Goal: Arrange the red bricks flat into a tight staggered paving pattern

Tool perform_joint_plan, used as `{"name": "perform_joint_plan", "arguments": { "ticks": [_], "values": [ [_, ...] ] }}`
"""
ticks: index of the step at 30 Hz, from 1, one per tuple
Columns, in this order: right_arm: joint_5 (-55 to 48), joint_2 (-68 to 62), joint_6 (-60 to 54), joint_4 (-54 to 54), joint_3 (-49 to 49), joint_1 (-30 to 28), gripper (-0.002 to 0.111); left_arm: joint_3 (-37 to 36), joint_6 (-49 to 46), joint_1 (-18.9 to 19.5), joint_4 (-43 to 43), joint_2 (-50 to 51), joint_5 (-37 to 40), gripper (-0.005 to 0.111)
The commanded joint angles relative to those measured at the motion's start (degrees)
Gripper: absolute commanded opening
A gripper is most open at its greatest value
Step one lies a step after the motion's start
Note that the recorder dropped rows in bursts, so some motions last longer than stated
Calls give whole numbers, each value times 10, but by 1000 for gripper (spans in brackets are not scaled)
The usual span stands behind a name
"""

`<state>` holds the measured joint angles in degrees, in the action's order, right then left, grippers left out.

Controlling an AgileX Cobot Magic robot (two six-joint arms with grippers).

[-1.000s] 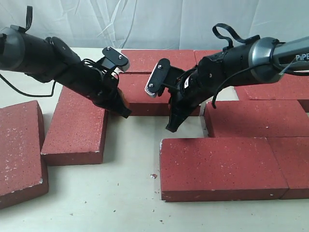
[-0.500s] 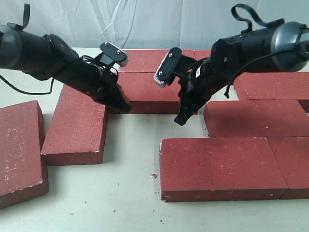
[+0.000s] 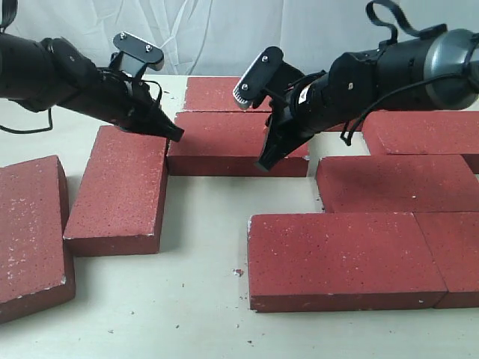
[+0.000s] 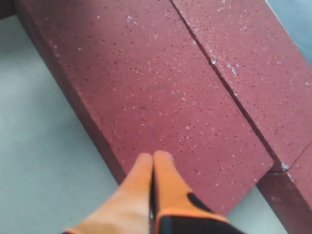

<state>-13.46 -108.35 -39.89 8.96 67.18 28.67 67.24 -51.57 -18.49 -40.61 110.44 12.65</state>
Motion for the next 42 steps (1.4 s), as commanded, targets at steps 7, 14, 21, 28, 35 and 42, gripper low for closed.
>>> {"name": "perform_joint_plan", "arguments": {
  "ticks": [7,14,21,28,35,42],
  "values": [
    [37,-72,1,-14,29,-2,-1,10,5,-1,-9,26,-9,0],
    [25,-73,1,-15,29,-20,-1,11,5,-1,-9,26,-8,0],
    [-9,-73,1,-15,29,-62,-1,11,4,-1,-9,26,-8,0],
    [-20,-73,13,-15,29,-83,-1,11,2,-1,-9,26,-8,0],
    [-10,-59,16,21,29,-80,-1,28,-14,-1,-10,26,91,0],
    [-153,16,2,72,29,-46,-1,34,-13,-1,-5,35,112,0]
  ]
}}
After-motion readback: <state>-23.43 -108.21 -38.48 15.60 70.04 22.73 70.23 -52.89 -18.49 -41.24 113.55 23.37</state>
